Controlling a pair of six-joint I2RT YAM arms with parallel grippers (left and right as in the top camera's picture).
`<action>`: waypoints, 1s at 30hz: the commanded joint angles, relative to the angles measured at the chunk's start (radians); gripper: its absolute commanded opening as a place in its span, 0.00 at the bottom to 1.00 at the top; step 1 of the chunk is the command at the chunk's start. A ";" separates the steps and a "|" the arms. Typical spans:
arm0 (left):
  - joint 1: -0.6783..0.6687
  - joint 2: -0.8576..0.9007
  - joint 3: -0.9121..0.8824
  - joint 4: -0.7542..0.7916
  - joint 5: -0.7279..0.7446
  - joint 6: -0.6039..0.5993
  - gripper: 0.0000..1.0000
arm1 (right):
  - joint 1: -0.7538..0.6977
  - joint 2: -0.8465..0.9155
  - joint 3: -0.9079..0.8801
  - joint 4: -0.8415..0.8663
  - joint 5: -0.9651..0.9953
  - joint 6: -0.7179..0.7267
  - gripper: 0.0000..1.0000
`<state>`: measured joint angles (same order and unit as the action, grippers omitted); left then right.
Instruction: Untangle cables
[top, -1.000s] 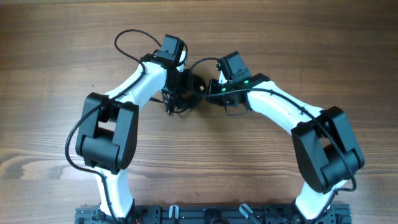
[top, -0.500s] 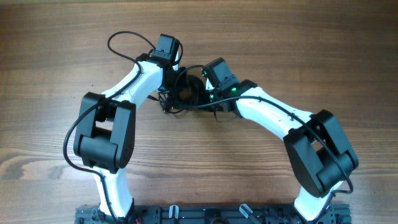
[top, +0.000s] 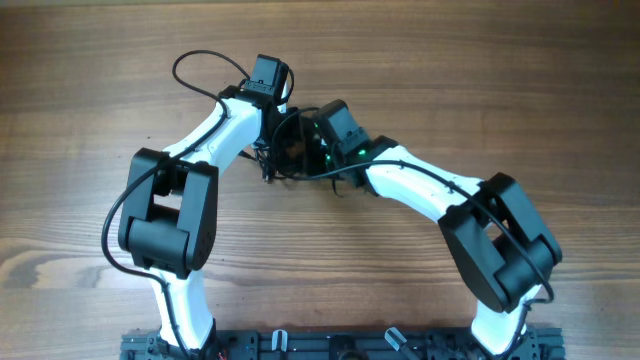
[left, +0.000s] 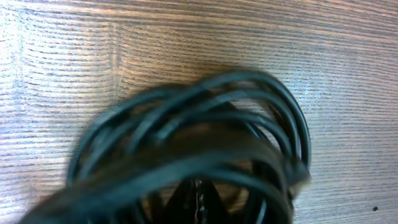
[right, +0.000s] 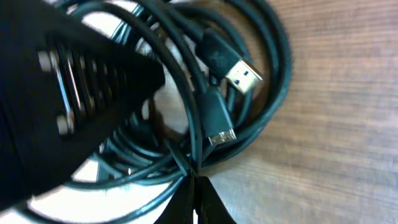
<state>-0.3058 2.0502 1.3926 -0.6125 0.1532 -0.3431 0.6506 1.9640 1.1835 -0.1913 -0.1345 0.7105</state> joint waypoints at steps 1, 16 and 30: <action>0.003 0.009 -0.014 0.003 -0.008 -0.005 0.05 | 0.000 0.047 -0.014 0.041 0.152 0.011 0.05; 0.003 0.009 -0.014 0.004 -0.009 -0.005 0.06 | -0.003 0.047 -0.014 0.191 0.277 0.010 0.09; -0.026 0.009 -0.039 -0.142 0.140 0.004 0.08 | -0.233 0.046 -0.014 0.097 -0.337 -0.004 0.21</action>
<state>-0.3210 2.0502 1.3701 -0.7021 0.1982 -0.3431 0.4759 1.9881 1.1805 -0.0669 -0.2237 0.7258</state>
